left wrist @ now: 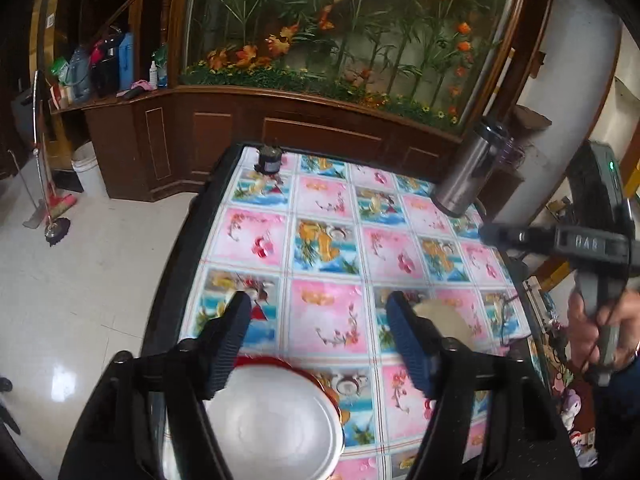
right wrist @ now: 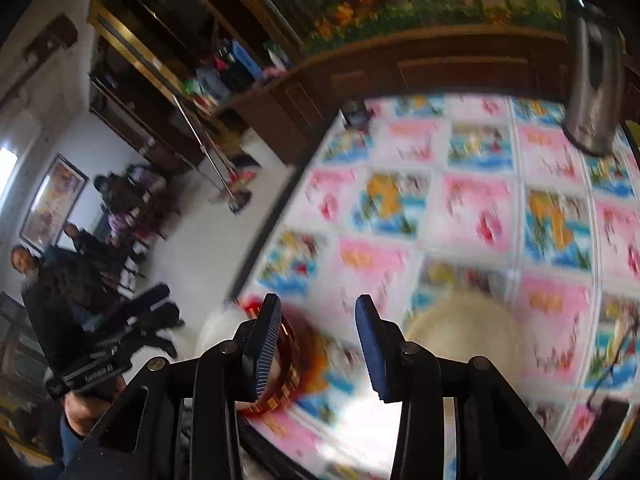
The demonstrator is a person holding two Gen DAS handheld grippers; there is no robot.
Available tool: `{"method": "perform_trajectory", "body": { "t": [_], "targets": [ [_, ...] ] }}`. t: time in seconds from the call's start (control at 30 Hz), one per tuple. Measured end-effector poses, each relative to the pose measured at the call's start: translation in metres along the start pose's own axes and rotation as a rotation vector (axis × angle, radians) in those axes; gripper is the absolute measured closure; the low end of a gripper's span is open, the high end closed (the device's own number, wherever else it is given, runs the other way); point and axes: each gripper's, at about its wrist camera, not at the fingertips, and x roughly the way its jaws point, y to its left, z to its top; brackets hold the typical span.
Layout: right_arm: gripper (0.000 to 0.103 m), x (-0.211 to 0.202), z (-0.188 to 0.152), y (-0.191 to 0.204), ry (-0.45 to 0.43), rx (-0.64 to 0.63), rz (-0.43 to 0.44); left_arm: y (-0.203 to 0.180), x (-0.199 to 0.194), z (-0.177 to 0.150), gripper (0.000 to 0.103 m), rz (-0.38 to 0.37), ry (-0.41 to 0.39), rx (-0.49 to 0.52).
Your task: Organize plates and bowls
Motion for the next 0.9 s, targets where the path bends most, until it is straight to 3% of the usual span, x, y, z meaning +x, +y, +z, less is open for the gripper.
{"method": "perform_trajectory", "body": {
  "t": [0.07,0.13,0.23,0.37,0.47,0.9],
  "targets": [
    [0.047,-0.003,0.02,0.008,-0.028,-0.035,-0.033,-0.001,0.0,-0.006,0.033,-0.028,-0.007,-0.015],
    [0.046,-0.009,0.017,0.013,-0.058,-0.056,-0.041,-0.005,0.009,-0.021,0.033,-0.049,0.021,-0.026],
    [0.046,0.001,-0.014,0.01,-0.005,-0.098,-0.034,-0.02,0.027,-0.053,0.033,-0.102,0.078,-0.042],
    [0.046,0.027,-0.07,-0.025,0.13,0.011,-0.027,-0.049,0.051,-0.083,0.033,-0.137,0.153,-0.008],
    [0.046,0.038,-0.095,-0.048,0.173,0.076,-0.05,-0.063,0.061,-0.091,0.033,-0.146,0.188,0.003],
    [0.046,0.015,-0.109,-0.064,0.127,0.109,-0.056,-0.09,0.076,-0.097,0.033,-0.167,0.235,0.033]
  ]
}}
